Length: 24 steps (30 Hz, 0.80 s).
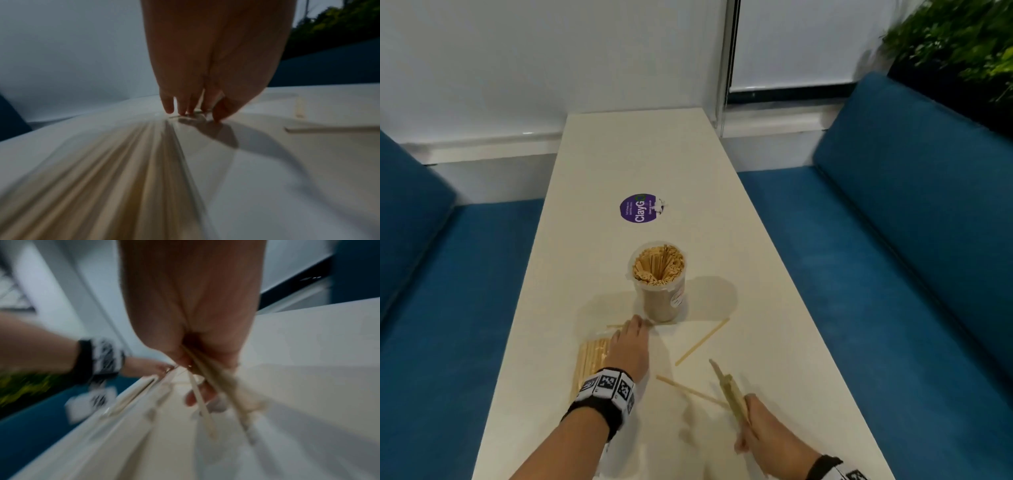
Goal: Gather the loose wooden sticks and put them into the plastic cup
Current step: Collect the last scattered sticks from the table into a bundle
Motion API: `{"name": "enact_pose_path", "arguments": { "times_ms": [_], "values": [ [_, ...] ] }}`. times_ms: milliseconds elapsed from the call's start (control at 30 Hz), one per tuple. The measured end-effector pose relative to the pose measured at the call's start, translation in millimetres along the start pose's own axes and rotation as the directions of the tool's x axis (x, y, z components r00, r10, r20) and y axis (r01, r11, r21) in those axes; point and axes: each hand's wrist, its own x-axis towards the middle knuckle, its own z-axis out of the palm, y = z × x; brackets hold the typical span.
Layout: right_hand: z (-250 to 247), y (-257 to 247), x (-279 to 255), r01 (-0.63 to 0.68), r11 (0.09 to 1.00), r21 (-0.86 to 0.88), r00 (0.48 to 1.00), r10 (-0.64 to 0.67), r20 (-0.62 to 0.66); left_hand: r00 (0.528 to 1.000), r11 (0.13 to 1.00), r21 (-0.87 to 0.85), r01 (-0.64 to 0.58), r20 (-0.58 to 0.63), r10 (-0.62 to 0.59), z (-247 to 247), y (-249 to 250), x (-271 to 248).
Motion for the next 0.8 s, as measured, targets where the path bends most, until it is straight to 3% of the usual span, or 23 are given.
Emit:
{"name": "enact_pose_path", "arguments": {
  "times_ms": [67,167,267,367,533,800],
  "values": [
    [-15,-3,5,-0.014,0.997,0.076,1.0,0.012,0.023,0.997,0.995,-0.076,-0.063,-0.041,0.06,8,2,-7],
    [-28,-15,22,0.039,0.998,0.045,0.999,-0.038,-0.027,0.987,0.978,-0.155,-0.14,-0.098,0.126,5,8,-25],
    [-34,-28,42,0.079,0.994,-0.072,0.992,-0.085,-0.088,0.975,0.943,-0.273,-0.189,-0.167,0.147,6,10,-44],
    [-35,-35,64,0.061,0.952,-0.3,0.984,-0.108,-0.144,0.978,0.912,-0.353,-0.208,-0.099,0.184,9,13,-65],
    [-30,-33,85,0.016,0.787,-0.617,0.992,-0.092,-0.091,0.943,0.87,-0.365,-0.331,-0.102,0.316,14,24,-79],
    [-43,-15,62,-0.045,0.725,-0.687,0.978,-0.11,-0.18,0.93,0.912,-0.183,-0.368,-0.102,0.354,1,33,-74]
  ]
}}
